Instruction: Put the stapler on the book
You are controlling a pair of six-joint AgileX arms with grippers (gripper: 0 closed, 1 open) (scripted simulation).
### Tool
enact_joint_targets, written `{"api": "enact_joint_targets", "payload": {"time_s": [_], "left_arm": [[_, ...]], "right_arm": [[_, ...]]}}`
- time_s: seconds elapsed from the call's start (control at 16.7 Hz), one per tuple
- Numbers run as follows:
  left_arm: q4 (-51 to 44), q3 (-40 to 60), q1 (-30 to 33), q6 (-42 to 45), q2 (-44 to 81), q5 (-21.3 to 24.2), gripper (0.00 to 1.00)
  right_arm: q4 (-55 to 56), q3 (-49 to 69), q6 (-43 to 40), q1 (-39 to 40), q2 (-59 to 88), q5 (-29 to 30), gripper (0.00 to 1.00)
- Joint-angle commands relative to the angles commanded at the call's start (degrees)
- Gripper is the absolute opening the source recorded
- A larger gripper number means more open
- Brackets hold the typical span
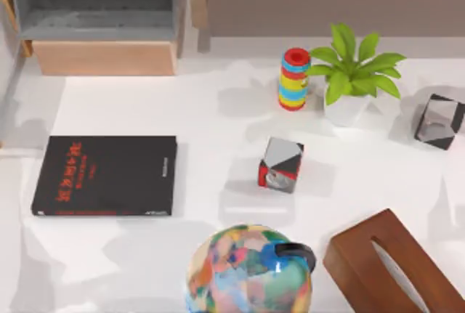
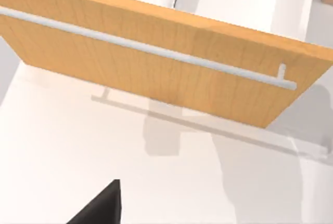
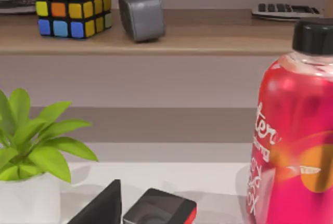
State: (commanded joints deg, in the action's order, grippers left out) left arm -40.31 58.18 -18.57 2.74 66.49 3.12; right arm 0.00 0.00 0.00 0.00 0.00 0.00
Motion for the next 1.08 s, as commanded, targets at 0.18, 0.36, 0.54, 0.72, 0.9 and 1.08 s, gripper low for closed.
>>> {"api": "enact_joint_targets", "payload": {"time_s": [0.18, 0.36, 0.54, 0.72, 0.9, 1.08], "left_arm": [[-8.2, 21.5, -3.1, 2.4, 21.4, -0.3, 1.00], [-15.6, 40.4, -4.4, 4.6, 38.7, -1.3, 1.00], [-22.9, 55.7, -3.5, 6.2, 53.3, -2.4, 1.00], [-30.0, 68.0, -1.7, 6.9, 67.1, -3.4, 1.00], [-36.4, 77.8, -1.0, 7.3, 77.2, -3.9, 1.00], [-41.2, 85.6, -1.2, 8.7, 82.9, -3.9, 1.00]], "right_arm": [[0.0, 0.0, 0.0, 0.0, 0.0, 0.0, 1.00], [0.0, 0.0, 0.0, 0.0, 0.0, 0.0, 1.00], [0.0, 0.0, 0.0, 0.0, 0.0, 0.0, 1.00], [0.0, 0.0, 0.0, 0.0, 0.0, 0.0, 1.00], [0.0, 0.0, 0.0, 0.0, 0.0, 0.0, 1.00], [0.0, 0.0, 0.0, 0.0, 0.0, 0.0, 1.00]]}}
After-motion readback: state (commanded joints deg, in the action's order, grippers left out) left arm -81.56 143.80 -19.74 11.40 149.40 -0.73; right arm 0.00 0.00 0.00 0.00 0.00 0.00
